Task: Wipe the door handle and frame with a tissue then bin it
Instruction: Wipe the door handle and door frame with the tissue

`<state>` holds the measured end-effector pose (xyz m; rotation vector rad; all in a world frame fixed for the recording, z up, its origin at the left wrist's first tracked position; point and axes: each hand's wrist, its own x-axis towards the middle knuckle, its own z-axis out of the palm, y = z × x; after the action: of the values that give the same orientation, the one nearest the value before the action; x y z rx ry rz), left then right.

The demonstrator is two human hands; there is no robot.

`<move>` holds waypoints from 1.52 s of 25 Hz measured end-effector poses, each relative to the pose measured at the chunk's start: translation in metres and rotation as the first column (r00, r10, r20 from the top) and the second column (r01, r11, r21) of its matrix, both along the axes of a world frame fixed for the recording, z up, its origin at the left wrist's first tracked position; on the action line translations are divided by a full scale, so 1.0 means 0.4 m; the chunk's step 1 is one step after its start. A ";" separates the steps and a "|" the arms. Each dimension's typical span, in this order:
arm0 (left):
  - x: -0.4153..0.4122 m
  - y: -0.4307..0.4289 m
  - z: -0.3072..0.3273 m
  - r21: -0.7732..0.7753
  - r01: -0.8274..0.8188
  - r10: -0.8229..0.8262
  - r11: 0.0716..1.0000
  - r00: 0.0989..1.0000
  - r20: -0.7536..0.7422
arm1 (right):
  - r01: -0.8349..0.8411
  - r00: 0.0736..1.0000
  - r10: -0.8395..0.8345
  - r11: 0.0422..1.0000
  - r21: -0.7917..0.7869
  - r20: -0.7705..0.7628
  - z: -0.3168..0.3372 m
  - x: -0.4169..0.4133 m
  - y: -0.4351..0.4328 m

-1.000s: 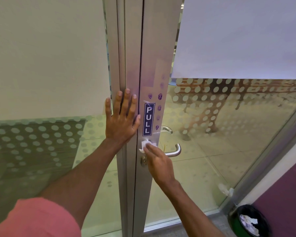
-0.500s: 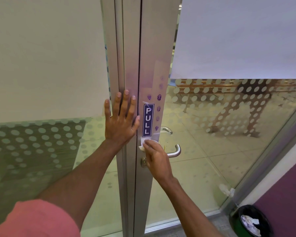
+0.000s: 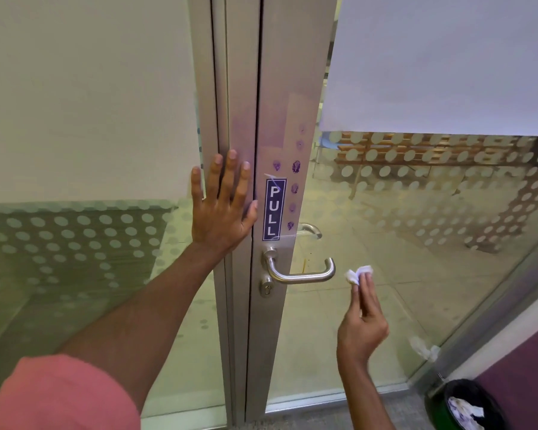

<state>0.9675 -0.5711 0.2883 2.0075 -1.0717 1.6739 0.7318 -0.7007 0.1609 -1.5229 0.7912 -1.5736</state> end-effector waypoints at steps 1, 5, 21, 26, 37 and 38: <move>0.000 -0.001 -0.001 0.000 -0.006 0.006 1.000 1.000 0.003 | -0.002 1.000 0.002 0.999 0.052 0.006 -0.021 -0.001 -0.007; 0.009 -0.003 -0.005 -0.005 -0.019 0.019 1.000 1.000 0.012 | -0.113 0.984 0.122 0.991 0.076 -0.131 -0.079 0.056 -0.003; 0.014 -0.008 -0.007 -0.018 -0.038 0.039 0.999 0.998 0.044 | -0.419 0.658 -0.190 0.711 -0.564 -0.728 -0.127 0.177 -0.085; 0.014 -0.007 -0.007 -0.023 -0.034 0.035 0.999 0.999 0.036 | -0.464 0.546 -0.211 0.729 -0.503 -0.811 -0.142 0.183 -0.079; 0.007 -0.004 -0.001 -0.012 -0.040 0.041 0.999 0.999 0.028 | -0.438 0.597 -0.213 0.721 -0.537 -0.773 -0.094 0.197 -0.109; 0.007 -0.004 -0.001 -0.012 -0.044 0.044 0.999 0.999 0.027 | -0.475 0.566 -0.239 0.688 -0.549 -0.789 -0.116 0.191 -0.108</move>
<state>0.9705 -0.5728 0.2878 2.0207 -1.0320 1.7300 0.8082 -0.7439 0.1145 -2.9837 0.4593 -0.9810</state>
